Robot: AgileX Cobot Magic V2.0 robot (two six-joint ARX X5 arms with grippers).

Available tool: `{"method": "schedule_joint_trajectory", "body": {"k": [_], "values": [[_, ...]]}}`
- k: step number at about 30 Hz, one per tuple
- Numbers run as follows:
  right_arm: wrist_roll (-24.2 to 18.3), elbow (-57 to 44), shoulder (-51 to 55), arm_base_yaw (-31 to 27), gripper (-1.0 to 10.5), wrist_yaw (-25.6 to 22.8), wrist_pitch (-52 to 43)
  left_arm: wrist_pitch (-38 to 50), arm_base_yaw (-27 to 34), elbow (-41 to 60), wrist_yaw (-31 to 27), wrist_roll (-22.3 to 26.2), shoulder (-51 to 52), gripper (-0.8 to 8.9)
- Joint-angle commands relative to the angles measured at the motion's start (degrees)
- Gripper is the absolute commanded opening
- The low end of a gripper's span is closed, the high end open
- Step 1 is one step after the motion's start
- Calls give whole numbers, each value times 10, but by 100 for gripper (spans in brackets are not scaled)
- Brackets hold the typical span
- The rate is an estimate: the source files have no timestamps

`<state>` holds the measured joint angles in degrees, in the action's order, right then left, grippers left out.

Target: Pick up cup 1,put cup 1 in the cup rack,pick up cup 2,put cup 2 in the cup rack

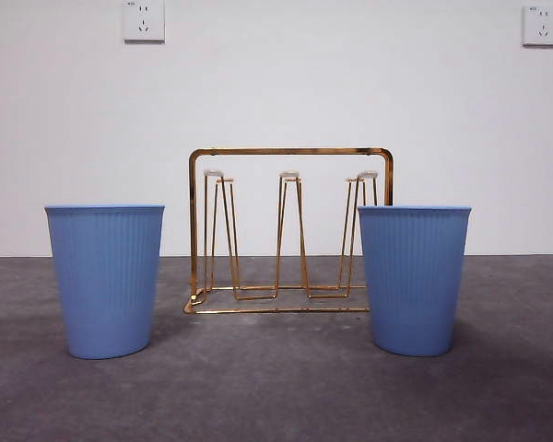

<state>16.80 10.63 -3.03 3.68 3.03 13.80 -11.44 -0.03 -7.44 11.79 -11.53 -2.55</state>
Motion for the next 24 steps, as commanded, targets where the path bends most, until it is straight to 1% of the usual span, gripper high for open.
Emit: {"method": "schedule_joint_trajectory", "body": {"k": [1, 4, 10, 18, 22, 24], "values": [[7, 48, -22, 0, -11, 8, 20, -11, 2, -25, 24, -23, -13, -6], [-14, 111, -58, 0, -10, 27, 54, -29, 2, -66, 52, -22, -33, -6], [-82, 251, -150, 0, -10, 49, 152, -71, 2, -167, 110, -22, -93, -6], [-156, 407, -267, 0, -10, 88, 325, -135, 2, -299, 208, -16, -188, -6], [-186, 457, -307, 0, -10, 106, 391, -189, 2, -358, 235, 10, -228, -6], [-198, 474, -323, 0, -10, 114, 413, -226, 1, -387, 244, 32, -246, -6]]}}
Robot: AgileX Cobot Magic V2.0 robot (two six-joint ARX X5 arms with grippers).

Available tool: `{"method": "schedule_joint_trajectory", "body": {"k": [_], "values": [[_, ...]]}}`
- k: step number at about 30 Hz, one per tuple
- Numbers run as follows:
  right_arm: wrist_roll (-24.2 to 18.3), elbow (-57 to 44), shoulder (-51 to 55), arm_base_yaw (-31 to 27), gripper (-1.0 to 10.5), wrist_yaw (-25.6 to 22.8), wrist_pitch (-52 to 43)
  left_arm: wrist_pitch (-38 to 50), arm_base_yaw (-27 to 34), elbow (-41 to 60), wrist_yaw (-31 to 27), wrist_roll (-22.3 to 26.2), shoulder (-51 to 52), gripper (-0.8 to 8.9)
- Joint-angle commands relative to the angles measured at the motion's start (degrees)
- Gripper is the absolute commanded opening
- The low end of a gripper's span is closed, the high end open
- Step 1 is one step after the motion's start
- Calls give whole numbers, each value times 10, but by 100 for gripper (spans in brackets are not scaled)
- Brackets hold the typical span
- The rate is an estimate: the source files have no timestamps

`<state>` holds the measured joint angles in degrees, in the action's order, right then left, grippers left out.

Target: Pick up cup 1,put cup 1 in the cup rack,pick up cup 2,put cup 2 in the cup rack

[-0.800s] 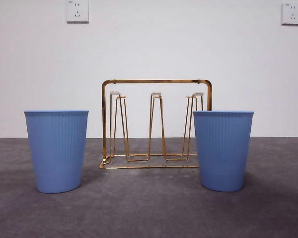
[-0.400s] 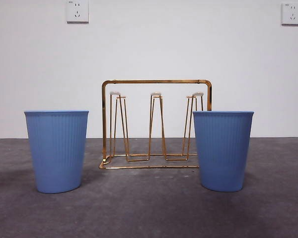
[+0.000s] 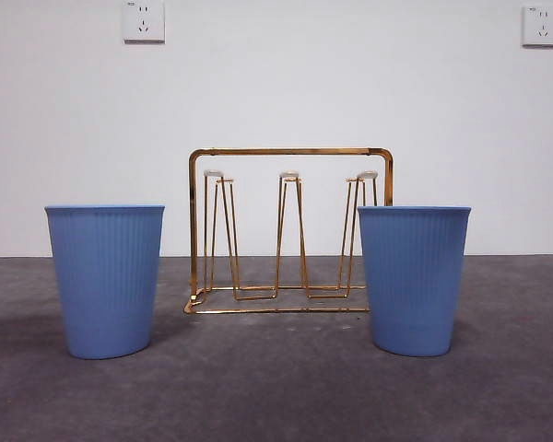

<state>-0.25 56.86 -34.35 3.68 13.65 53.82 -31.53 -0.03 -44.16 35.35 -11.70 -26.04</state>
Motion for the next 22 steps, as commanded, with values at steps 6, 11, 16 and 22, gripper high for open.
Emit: {"method": "schedule_joint_trajectory", "body": {"k": [6, 11, 16, 22], "values": [[-45, 36, -42, 0, -9, 42, 48, -116, -13, -76, 11, 80, -49, -6], [-45, 37, -58, 1, 2, 44, 65, -135, -28, -85, 11, 89, -61, 0], [-44, 37, -60, 1, 186, 58, 65, -135, -40, -85, 12, 80, -70, 327], [-34, 38, -62, 1, 538, 72, 61, -130, -54, -85, 51, 58, -87, 742]]}}
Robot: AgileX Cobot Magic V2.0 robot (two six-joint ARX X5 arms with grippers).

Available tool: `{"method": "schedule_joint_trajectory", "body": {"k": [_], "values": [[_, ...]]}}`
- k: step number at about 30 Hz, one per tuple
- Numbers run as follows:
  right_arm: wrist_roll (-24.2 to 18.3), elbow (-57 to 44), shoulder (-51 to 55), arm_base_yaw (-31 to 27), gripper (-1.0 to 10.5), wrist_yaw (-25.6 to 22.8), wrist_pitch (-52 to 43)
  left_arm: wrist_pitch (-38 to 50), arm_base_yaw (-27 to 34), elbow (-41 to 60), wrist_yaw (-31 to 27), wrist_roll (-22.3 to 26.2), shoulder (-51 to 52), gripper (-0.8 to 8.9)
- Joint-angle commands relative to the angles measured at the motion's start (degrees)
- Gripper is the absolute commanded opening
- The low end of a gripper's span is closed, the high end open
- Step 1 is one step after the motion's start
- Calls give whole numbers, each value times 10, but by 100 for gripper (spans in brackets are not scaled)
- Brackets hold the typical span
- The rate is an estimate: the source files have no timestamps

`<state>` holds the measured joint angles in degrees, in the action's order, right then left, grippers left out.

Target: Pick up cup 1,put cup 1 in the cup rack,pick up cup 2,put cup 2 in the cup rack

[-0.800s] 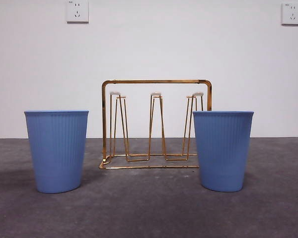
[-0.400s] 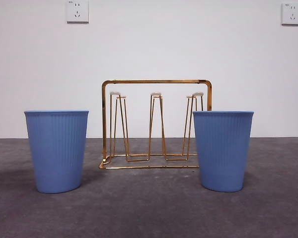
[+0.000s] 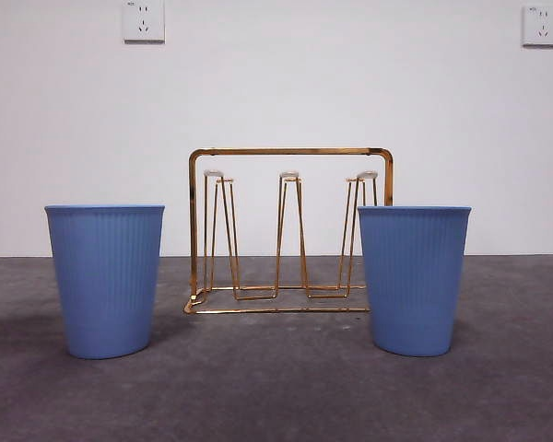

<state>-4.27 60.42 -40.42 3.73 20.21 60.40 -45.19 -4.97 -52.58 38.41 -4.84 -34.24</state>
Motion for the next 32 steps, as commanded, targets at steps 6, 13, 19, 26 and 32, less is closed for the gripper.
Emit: {"method": "schedule_joint_trajectory", "body": {"k": [6, 13, 19, 26, 32], "values": [[17, 18, -40, 1, 536, 11, -5, 49, -16, -1, 84, -31, -25, 741], [28, 64, -137, 12, 535, 15, -4, 121, -33, -1, 150, -68, -39, 741], [33, 109, -265, 68, 532, -4, -4, 158, -48, -1, 162, -80, -52, 741], [43, 138, -400, 132, 532, -63, -7, 168, -56, -1, 162, -80, -61, 741], [57, 139, -468, 159, 531, -104, -30, 170, -60, -1, 162, -80, -67, 741]]}}
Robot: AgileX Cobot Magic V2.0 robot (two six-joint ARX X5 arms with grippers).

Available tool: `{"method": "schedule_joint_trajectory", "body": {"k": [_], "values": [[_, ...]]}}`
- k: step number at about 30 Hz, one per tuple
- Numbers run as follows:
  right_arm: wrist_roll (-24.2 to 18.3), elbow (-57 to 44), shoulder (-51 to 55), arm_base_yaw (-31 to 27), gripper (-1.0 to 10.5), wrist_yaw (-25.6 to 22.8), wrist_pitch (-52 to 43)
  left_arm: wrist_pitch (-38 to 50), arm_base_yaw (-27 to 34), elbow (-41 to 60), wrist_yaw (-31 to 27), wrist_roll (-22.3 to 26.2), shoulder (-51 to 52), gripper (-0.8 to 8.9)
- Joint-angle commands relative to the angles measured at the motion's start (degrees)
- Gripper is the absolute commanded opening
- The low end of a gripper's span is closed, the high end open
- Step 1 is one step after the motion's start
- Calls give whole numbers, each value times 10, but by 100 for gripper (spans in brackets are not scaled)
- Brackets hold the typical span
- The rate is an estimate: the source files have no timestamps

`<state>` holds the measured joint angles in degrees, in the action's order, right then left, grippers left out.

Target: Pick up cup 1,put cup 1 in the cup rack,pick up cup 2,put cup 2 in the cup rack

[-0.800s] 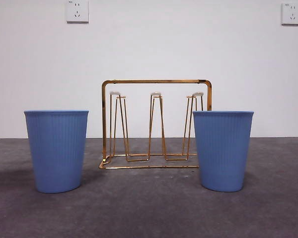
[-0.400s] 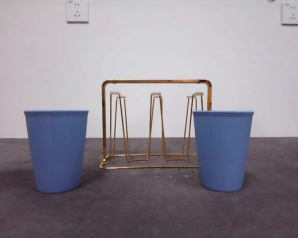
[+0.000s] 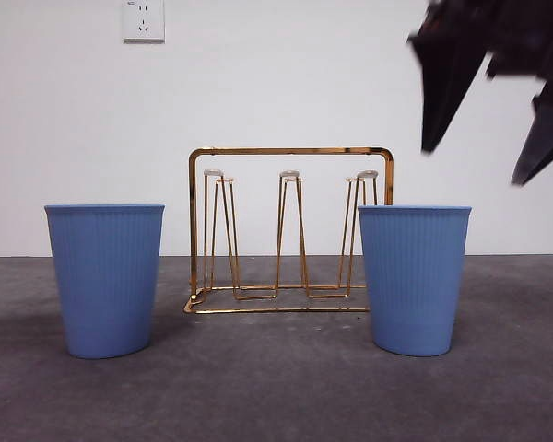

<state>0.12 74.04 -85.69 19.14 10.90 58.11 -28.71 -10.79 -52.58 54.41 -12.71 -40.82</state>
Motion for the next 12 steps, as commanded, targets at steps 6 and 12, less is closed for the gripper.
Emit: {"method": "schedule_joint_trajectory", "body": {"k": [6, 12], "values": [[22, 3, -58, 12, 400, -17, -33, 7, -2, -1, 2, -2, -9, 741], [29, 3, -90, 15, 339, -17, -42, 18, -10, -1, 2, -17, -13, 741]]}}
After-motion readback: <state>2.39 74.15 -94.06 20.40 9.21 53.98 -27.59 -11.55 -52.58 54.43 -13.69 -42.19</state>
